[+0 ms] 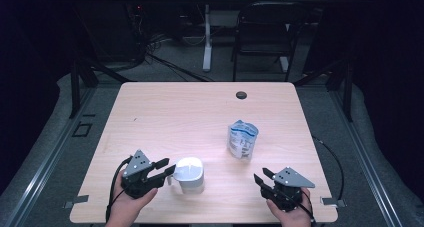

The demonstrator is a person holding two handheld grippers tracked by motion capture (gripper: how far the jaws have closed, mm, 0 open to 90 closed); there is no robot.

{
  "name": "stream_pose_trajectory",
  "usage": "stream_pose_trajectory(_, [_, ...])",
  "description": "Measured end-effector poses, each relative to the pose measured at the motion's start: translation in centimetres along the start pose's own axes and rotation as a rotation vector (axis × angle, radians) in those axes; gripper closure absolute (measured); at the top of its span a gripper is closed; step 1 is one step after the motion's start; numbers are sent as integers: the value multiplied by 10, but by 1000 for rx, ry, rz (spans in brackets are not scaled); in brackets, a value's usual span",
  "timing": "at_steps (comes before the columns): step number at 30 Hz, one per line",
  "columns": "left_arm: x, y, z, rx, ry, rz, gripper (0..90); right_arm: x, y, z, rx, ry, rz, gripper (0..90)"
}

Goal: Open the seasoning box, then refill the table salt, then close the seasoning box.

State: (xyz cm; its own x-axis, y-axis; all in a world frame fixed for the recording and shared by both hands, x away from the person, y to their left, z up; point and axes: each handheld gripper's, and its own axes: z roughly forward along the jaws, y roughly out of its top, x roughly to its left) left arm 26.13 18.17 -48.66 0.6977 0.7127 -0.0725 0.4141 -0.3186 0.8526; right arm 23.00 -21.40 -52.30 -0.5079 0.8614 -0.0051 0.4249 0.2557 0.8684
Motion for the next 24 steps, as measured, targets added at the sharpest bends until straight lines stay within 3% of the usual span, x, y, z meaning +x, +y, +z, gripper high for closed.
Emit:
stream_pose_trajectory(7, [-2,5,4,16,-21,31,792,15,11,8,14,40,-48,632])
stream_pose_trajectory(10, [-3,5,6,11,-24,30,837,18,15,13,7,54,-45,642])
stream_pose_trajectory(16, [-3,5,8,31,-27,45,882,25,20,19,11,70,-55,653])
stream_pose_trajectory(24, [-1,3,10,22,-22,27,900,25,26,23,-4,81,-29,656])
